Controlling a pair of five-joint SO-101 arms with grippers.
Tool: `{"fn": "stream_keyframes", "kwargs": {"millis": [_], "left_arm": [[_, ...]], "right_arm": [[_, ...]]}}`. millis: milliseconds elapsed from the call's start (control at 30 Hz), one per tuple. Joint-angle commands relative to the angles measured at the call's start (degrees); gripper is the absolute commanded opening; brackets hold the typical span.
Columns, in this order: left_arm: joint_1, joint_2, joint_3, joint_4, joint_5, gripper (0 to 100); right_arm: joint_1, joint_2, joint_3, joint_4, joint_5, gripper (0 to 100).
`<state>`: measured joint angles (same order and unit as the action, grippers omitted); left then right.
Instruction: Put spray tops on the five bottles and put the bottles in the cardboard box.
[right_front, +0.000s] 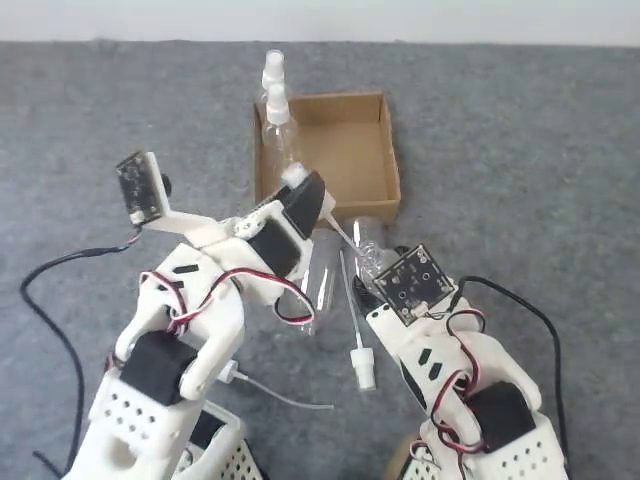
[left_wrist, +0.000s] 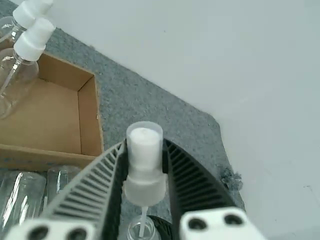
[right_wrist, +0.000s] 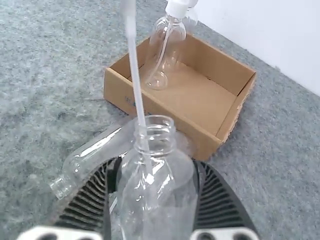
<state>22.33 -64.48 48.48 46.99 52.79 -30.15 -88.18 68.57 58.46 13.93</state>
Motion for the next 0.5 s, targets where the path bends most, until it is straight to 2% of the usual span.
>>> {"fn": "stream_keyframes", "kwargs": {"millis": [0, 300, 467], "left_arm": [[0.4, -1.0, -0.5, -1.2, -0.7, 1], [6.1, -1.1, -0.7, 5.8, -5.8, 1], [6.6, -1.1, -0.5, 6.5, -6.0, 1]], "right_arm": [[0.0, -1.2, -0.4, -1.4, 0.7, 2.6], [0.4, -1.2, -0.4, -1.5, 0.6, 2.6], [0.4, -1.2, -0.4, -1.5, 0.5, 2.6]]}}
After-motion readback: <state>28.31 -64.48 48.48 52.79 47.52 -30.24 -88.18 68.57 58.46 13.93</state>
